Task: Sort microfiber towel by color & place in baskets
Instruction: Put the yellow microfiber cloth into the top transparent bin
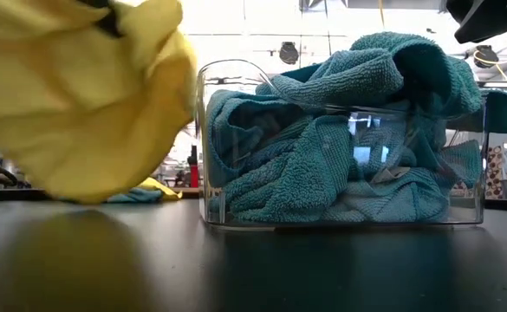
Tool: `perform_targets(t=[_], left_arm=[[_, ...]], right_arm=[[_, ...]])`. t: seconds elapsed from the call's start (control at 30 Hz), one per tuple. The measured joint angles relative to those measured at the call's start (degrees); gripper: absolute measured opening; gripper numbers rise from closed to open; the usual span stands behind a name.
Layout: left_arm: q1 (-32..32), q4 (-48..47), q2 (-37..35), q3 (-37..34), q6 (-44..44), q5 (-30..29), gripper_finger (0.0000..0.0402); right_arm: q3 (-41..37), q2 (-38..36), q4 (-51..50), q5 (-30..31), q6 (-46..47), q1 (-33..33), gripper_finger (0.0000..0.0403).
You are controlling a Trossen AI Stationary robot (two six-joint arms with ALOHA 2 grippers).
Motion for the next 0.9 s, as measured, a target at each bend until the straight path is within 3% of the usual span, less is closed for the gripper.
perform_targets(t=[0.23,0.43,0.6,0.77,0.9], left_arm=[[12.0,-1.1,-1.1,9.6,20.0,-8.3,0.0013],[22.8,3.8,-1.1,15.3,32.6,-10.2,0.0013],[28.6,10.9,-1.0,15.5,41.9,-9.8,0.0013],[34.4,19.2,-1.0,15.5,45.0,-8.2,0.0013],[35.7,18.5,-1.0,15.5,44.3,-5.5,0.0013]], right_arm=[[0.0,0.0,0.0,0.0,0.0,0.0,0.0215],[0.0,0.0,0.0,0.0,0.0,0.0,0.0215],[0.0,0.0,0.0,0.0,0.0,0.0,0.0215],[0.0,0.0,0.0,0.0,0.0,0.0,0.0215],[0.0,0.0,0.0,0.0,0.0,0.0,0.0215]])
